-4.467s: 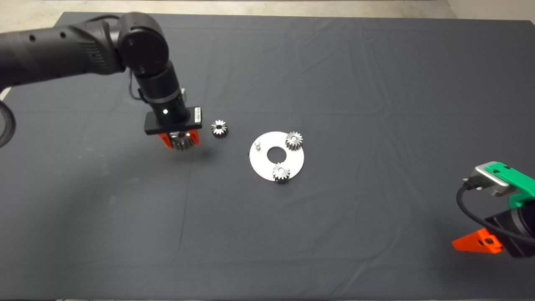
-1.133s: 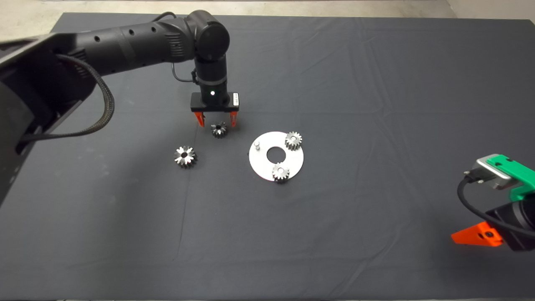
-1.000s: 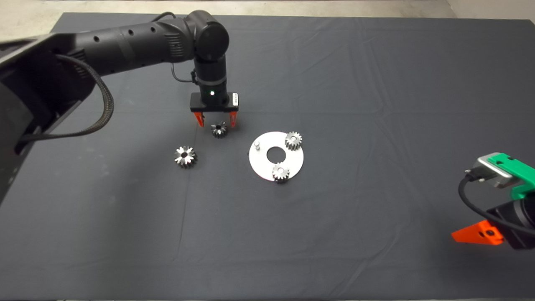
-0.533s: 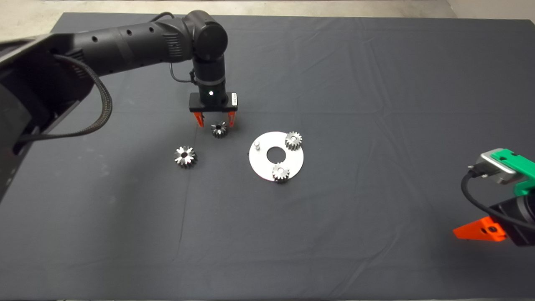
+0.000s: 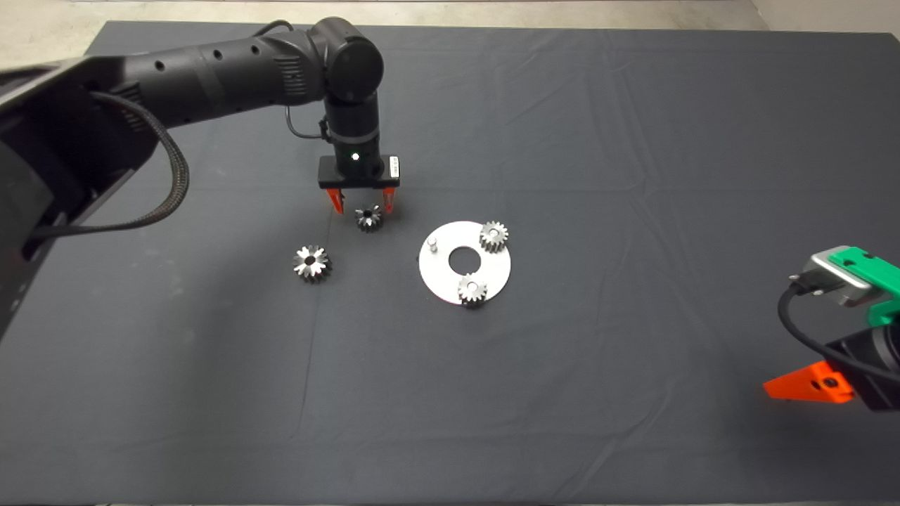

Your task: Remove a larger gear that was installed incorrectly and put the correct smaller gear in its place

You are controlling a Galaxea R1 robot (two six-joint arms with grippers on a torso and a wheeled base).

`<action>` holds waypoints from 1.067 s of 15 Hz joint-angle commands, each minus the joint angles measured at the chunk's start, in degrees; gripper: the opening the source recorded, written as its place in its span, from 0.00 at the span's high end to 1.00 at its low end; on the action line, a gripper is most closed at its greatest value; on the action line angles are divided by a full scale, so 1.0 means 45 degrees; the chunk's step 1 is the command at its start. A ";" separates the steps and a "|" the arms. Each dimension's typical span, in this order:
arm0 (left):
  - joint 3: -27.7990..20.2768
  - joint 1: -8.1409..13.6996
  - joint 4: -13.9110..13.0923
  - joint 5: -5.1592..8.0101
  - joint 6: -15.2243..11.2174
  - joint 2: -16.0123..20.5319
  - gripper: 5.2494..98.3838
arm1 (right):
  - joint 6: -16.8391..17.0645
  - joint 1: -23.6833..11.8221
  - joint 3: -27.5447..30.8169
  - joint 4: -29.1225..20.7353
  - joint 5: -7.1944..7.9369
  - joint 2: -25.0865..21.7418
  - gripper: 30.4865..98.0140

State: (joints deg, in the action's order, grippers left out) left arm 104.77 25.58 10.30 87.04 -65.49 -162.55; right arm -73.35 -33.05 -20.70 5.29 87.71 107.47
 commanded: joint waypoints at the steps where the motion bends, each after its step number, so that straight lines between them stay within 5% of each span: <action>1: 0.0016 -0.0038 -0.0023 0.0072 -0.0067 -0.0022 0.36 | -0.0047 -0.0293 -0.0049 -0.0473 0.1191 0.0054 0.07; 5: 0.0016 -0.0097 -0.0012 -0.0240 -0.0076 -0.0022 0.36 | -0.0047 -0.0371 -0.0045 -0.0473 0.1173 0.0054 0.07; 12: 0.0055 -0.0097 -0.0004 -0.0241 -0.0057 -0.0076 0.36 | -0.0047 -0.0371 -0.0065 -0.0492 0.1192 0.0054 0.07; 16: 0.0055 -0.0097 -0.0004 -0.0221 -0.0037 -0.0061 0.46 | -0.0047 -0.0371 -0.0083 -0.0492 0.1192 0.0074 0.07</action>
State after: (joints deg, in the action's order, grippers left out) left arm 104.91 23.98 10.30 85.50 -65.55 -162.71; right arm -73.35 -33.68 -21.00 5.06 87.71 107.63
